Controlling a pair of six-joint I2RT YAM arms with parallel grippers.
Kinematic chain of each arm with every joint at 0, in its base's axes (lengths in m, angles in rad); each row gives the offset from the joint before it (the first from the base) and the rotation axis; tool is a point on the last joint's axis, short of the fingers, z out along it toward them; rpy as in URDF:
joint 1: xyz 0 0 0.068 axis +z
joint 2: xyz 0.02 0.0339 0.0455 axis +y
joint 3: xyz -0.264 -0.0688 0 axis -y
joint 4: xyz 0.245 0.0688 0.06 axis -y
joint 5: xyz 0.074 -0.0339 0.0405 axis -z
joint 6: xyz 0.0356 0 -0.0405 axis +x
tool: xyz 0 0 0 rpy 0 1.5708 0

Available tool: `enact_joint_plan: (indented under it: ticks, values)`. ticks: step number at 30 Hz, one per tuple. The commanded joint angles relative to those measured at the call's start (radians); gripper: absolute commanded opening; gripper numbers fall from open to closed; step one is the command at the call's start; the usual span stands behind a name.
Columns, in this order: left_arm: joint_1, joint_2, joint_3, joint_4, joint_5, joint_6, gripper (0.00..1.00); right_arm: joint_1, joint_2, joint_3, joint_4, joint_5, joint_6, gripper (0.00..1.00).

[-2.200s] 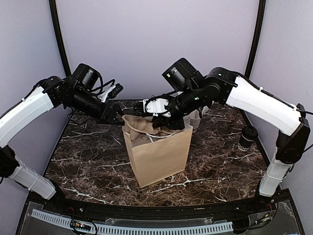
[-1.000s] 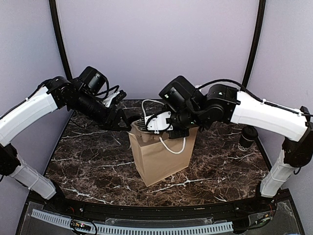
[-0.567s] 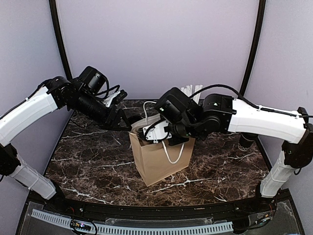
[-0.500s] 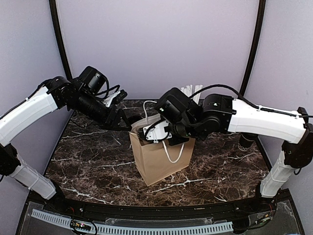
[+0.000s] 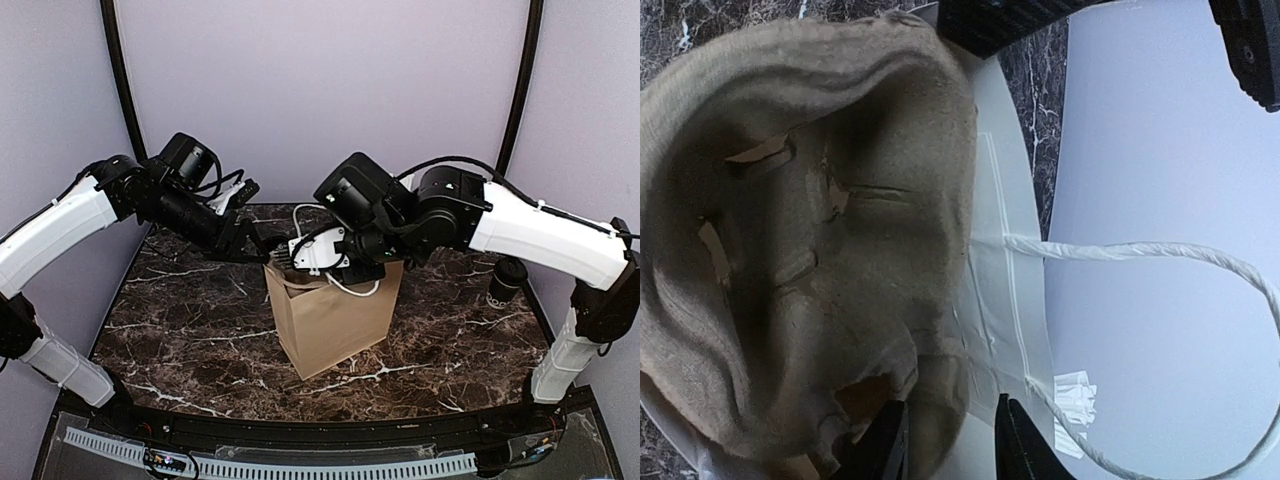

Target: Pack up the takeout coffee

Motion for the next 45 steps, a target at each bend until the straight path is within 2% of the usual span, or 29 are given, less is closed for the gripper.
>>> enact_joint_plan:
  ticks: [1,6,13,19,24,30,32,35,37,41,45]
  values:
    - [0.008,-0.003,0.029,0.011,0.002,0.018,0.63,0.005,0.002,0.006,-0.034,-0.019,0.027,0.31]
    - [0.01,-0.003,0.025,0.01,0.002,0.021,0.63,-0.002,-0.009,-0.054,-0.005,0.012,0.007,0.27]
    - [0.01,-0.002,0.022,0.007,-0.001,0.019,0.63,-0.032,-0.009,0.007,-0.031,-0.049,0.025,0.25]
    - [0.01,0.008,0.106,-0.006,-0.029,0.06,0.63,-0.043,-0.03,0.119,-0.094,-0.207,0.047,0.26]
    - [0.01,0.008,0.178,0.072,-0.046,0.157,0.67,-0.097,-0.044,0.236,-0.153,-0.343,0.066,0.31]
    - [0.008,0.116,0.286,0.086,-0.012,0.236,0.68,-0.194,-0.105,0.255,-0.244,-0.535,0.054,0.39]
    - [0.004,0.144,0.3,0.096,0.017,0.252,0.68,-0.212,-0.136,0.237,-0.291,-0.604,0.018,0.45]
    - [-0.011,0.182,0.324,0.097,0.069,0.279,0.68,-0.215,-0.193,0.199,-0.397,-0.724,-0.098,0.71]
    - [-0.039,0.213,0.355,0.079,0.076,0.299,0.68,-0.207,-0.203,0.171,-0.462,-0.767,-0.13,0.81]
    - [-0.096,0.254,0.399,0.062,0.038,0.327,0.69,-0.188,-0.218,0.088,-0.457,-0.727,-0.137,0.86]
    - [-0.107,0.262,0.404,0.069,-0.025,0.319,0.7,-0.177,-0.204,0.055,-0.404,-0.689,-0.122,0.85]
